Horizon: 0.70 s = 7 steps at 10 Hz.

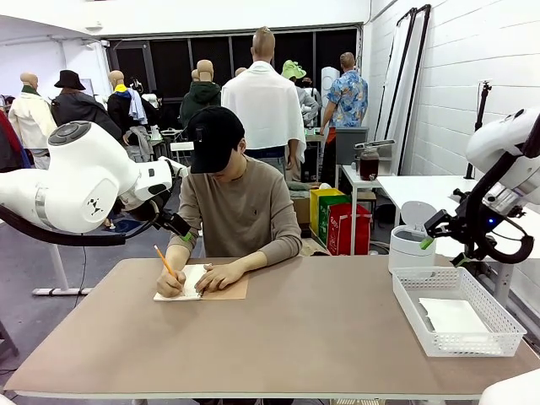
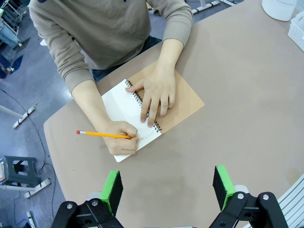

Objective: Sort the paper based on its condition.
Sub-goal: If a person hands you a paper, place it in the Organizing basket , and if it's crumpled, put it in the Trash can.

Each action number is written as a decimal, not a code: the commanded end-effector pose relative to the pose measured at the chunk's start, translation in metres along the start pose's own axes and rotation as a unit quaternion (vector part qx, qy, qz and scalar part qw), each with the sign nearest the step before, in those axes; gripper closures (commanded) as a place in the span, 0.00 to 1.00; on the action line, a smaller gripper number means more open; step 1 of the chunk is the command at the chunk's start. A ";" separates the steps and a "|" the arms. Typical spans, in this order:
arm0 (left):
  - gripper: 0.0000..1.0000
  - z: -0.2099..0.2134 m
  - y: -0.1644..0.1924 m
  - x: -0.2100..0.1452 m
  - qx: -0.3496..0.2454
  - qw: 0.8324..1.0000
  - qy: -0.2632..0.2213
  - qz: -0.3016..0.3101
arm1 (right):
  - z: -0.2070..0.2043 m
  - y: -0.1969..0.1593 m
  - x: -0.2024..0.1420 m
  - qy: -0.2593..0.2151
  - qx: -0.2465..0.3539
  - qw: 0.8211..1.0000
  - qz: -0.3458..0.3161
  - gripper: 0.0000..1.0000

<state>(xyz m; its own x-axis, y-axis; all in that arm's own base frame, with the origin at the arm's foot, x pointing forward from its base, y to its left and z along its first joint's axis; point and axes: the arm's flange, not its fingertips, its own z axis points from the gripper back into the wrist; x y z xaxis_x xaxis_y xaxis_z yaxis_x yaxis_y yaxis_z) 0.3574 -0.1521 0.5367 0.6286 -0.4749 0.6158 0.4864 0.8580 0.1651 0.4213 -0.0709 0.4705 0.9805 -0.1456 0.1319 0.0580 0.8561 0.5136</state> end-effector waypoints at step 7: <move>0.00 0.000 0.001 0.000 0.000 1.000 0.000 -0.002 | 0.012 0.137 -0.056 -0.085 -0.012 0.952 0.294 0.00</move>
<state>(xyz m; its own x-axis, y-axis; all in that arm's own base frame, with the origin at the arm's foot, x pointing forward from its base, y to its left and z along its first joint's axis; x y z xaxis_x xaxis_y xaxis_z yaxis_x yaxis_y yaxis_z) 0.3574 -0.1522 0.5368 0.6285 -0.4750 0.6159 0.4865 0.8579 0.1652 0.3777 0.0471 0.5593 0.8460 0.2381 0.4771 -0.4229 0.8446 0.3284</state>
